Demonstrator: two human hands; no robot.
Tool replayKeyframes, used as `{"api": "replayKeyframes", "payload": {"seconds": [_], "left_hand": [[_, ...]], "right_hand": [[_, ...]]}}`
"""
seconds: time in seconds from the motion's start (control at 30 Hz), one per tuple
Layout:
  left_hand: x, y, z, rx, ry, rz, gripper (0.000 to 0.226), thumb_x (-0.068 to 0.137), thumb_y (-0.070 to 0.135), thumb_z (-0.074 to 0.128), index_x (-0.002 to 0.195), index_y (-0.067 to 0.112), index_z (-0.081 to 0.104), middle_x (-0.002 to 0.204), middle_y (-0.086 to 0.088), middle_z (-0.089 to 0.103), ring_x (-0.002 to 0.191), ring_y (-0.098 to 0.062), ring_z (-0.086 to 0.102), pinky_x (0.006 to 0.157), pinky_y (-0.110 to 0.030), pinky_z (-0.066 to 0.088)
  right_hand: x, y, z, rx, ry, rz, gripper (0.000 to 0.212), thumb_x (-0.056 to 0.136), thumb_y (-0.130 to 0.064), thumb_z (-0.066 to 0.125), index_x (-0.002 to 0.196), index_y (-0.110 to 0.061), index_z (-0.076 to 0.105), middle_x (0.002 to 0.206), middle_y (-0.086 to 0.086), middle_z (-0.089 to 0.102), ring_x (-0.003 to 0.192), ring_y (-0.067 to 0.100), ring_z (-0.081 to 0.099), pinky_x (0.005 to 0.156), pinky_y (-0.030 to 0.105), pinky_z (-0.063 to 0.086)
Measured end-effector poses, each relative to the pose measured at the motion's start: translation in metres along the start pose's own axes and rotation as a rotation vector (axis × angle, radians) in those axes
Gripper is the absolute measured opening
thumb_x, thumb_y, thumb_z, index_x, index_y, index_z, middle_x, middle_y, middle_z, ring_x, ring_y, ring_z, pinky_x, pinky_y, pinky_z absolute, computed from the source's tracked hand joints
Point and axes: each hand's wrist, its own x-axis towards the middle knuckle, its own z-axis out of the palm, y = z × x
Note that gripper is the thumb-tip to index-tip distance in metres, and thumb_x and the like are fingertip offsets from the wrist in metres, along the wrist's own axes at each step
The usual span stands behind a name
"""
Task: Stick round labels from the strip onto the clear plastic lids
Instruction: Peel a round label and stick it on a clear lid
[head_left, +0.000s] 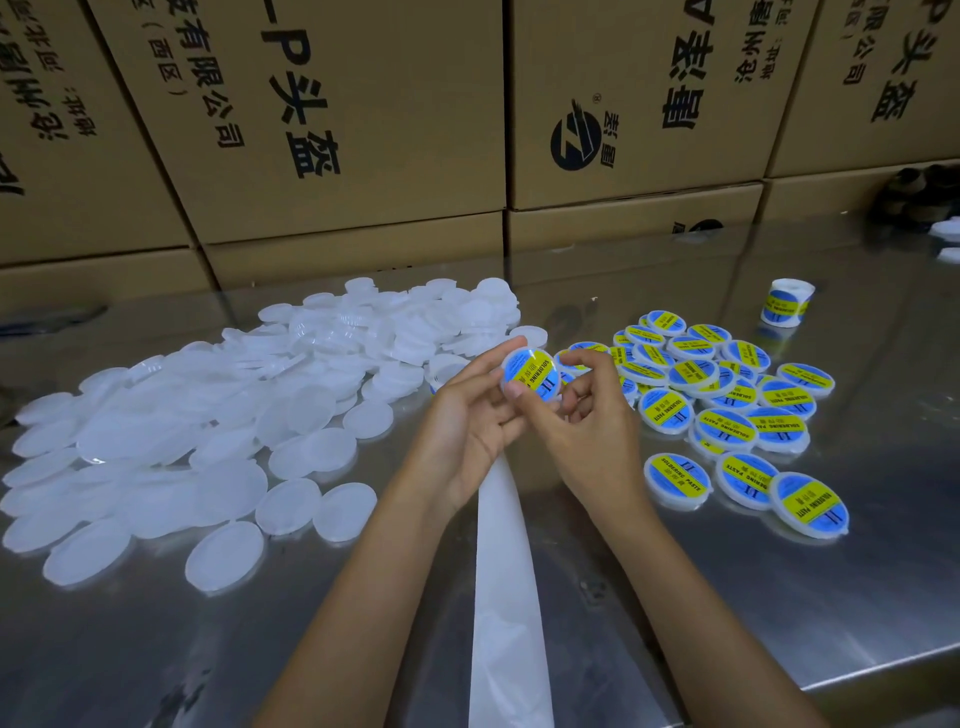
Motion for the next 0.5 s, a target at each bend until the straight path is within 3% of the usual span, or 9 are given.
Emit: {"api": "replayKeyframes", "payload": {"seconds": [0.17,0.33,0.5], "left_hand": [[-0.0003,0.0002,-0.0002,-0.039,-0.023,-0.030,0.036,0.100,0.005,0.040,0.130,0.007,0.060,0.122,-0.017,0.071,0.106,-0.031,0.072,0.083,-0.038,0.061],[-0.0006,0.0002,0.0002,0.040,-0.054,-0.001,0.035,0.101,0.007,0.042,0.129,0.010,0.063,0.122,-0.017,0.071,0.103,-0.030,0.072,0.089,-0.039,0.060],[-0.0004,0.0021,-0.0005,0.256,-0.012,0.030,0.035,0.103,0.011,0.043,0.132,0.014,0.062,0.125,-0.010,0.071,0.105,-0.020,0.069,0.088,-0.034,0.059]], "right_hand": [[-0.0007,0.0022,0.0011,-0.014,-0.012,0.044,0.052,0.064,-0.070,0.073,0.091,-0.033,0.048,0.077,-0.018,0.057,0.062,0.004,0.051,0.058,0.021,0.045],[-0.0026,0.0040,-0.0009,-0.194,-0.012,0.000,0.059,0.076,-0.079,0.058,0.069,-0.022,0.043,0.059,-0.012,0.047,0.056,0.010,0.044,0.053,0.030,0.039],[-0.0026,0.0038,-0.0013,-0.236,-0.035,-0.014,0.052,0.093,-0.061,0.050,0.061,-0.024,0.035,0.052,-0.005,0.037,0.052,0.012,0.037,0.053,0.031,0.031]]}}
